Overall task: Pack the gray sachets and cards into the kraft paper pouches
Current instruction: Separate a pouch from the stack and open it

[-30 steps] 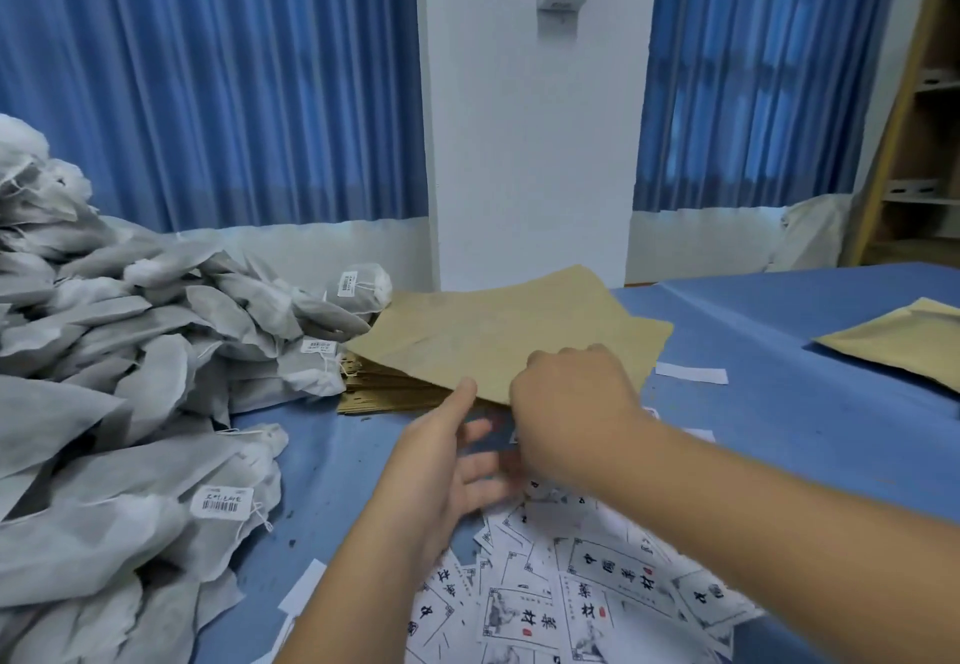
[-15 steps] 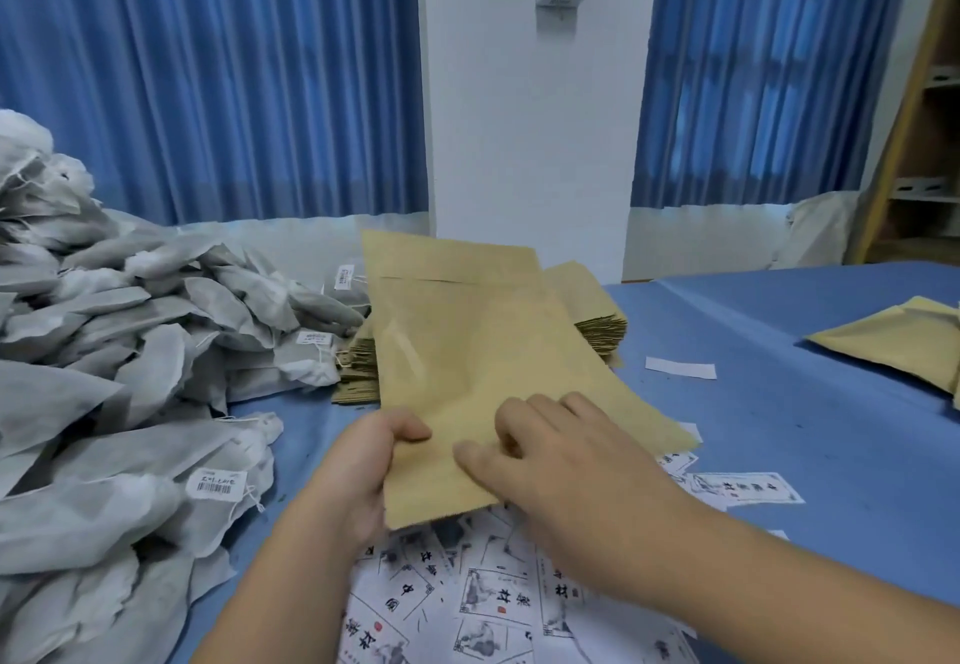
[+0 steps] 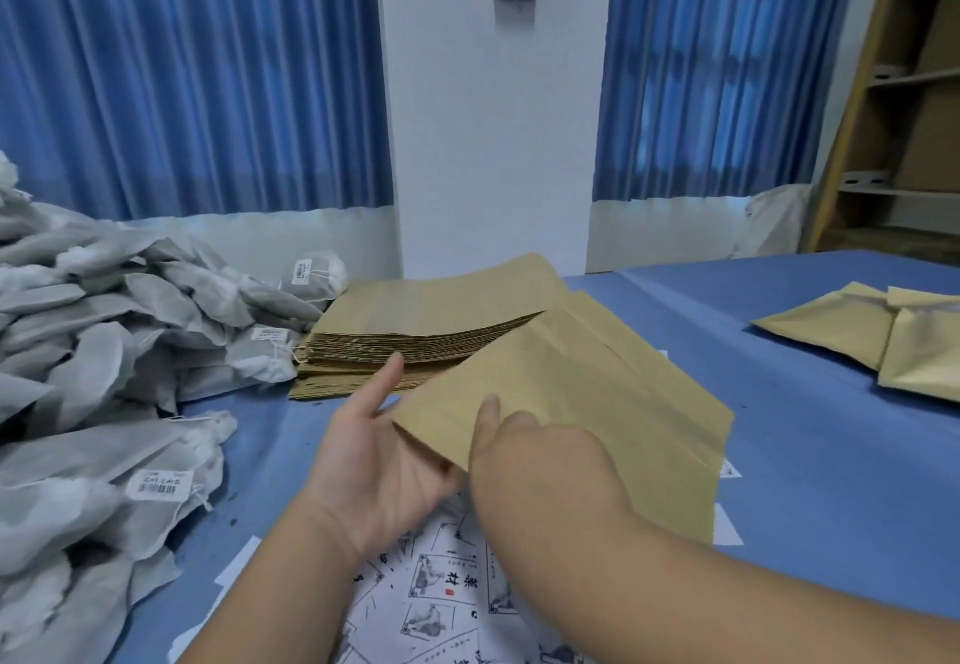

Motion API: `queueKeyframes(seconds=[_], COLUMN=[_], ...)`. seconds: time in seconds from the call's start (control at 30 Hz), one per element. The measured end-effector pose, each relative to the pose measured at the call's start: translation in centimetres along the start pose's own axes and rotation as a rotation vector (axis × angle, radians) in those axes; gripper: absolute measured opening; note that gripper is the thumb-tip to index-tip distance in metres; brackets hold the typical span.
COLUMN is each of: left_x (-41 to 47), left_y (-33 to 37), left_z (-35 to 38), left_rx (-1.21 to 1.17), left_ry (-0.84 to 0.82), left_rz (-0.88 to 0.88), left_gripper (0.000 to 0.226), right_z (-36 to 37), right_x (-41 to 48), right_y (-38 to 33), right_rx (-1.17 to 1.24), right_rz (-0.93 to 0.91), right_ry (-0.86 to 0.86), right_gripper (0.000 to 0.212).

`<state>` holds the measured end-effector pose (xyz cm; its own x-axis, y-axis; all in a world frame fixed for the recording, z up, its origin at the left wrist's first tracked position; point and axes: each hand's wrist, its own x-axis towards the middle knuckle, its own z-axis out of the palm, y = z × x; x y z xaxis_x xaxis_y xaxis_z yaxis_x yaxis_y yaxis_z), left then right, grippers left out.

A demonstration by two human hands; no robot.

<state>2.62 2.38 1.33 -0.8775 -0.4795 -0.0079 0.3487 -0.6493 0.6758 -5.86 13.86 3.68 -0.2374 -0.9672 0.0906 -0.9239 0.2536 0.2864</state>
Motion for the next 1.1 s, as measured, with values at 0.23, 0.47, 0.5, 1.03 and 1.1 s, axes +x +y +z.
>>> queueKeyframes(seconds=[0.23,0.47,0.5,1.03,1.1], left_x=[-0.2,-0.1,-0.1,0.3,0.1], left_y=[-2.3,-2.4,-2.4,-2.4,-2.2], left_z=[1.6,1.5,1.3,-0.4,-0.4], left_rx=[0.352,0.348,0.375,0.631,0.636], left_ry=[-0.038,0.192,0.228,0.284,0.269], left_rz=[-0.200,-0.103,-0.094,-0.003,0.005], left_gripper=[0.059,0.047,0.044,0.037,0.036], right_z=[-3.5,-0.2,0.7,7.2,7.3], right_x=[2.2,5.2,5.3,4.6,4.7], right_y=[1.7,2.8,2.9,3.3,3.4], right_rx=[0.212,0.936,1.105,1.814,1.825], right_rz=[0.063,0.060,0.077,-0.035,-0.016], right_ry=[-0.225,-0.008,-0.029,0.004,-0.002], right_gripper=[0.011,0.020,0.029,0.053,0.048])
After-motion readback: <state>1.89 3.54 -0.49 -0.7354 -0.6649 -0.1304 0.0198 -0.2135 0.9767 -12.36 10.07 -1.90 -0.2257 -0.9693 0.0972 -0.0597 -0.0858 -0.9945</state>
